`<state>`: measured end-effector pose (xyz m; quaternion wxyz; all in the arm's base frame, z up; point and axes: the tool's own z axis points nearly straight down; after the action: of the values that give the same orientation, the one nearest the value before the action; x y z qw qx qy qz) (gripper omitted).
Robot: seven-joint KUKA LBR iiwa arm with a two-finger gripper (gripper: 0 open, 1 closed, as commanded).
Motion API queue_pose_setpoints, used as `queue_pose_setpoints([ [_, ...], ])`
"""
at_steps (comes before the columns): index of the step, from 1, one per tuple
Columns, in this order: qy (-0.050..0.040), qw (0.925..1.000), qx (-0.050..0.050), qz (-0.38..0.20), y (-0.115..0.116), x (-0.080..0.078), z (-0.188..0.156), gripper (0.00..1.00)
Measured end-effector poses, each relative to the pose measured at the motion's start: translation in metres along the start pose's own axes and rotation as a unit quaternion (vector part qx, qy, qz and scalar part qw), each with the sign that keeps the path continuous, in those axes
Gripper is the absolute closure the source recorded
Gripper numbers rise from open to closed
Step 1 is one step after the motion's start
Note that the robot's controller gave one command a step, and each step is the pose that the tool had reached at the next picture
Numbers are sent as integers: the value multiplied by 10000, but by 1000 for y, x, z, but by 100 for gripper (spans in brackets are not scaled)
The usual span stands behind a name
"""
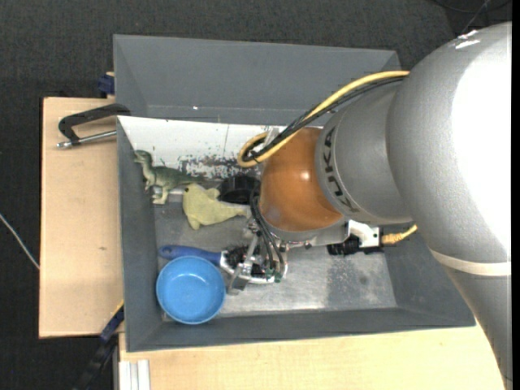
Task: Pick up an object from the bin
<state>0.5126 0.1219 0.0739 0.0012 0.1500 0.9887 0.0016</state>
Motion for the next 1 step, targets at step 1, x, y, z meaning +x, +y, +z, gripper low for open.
queue_pose_setpoints([
  [1,11,10000,-1,1,0,0,-2,100],
])
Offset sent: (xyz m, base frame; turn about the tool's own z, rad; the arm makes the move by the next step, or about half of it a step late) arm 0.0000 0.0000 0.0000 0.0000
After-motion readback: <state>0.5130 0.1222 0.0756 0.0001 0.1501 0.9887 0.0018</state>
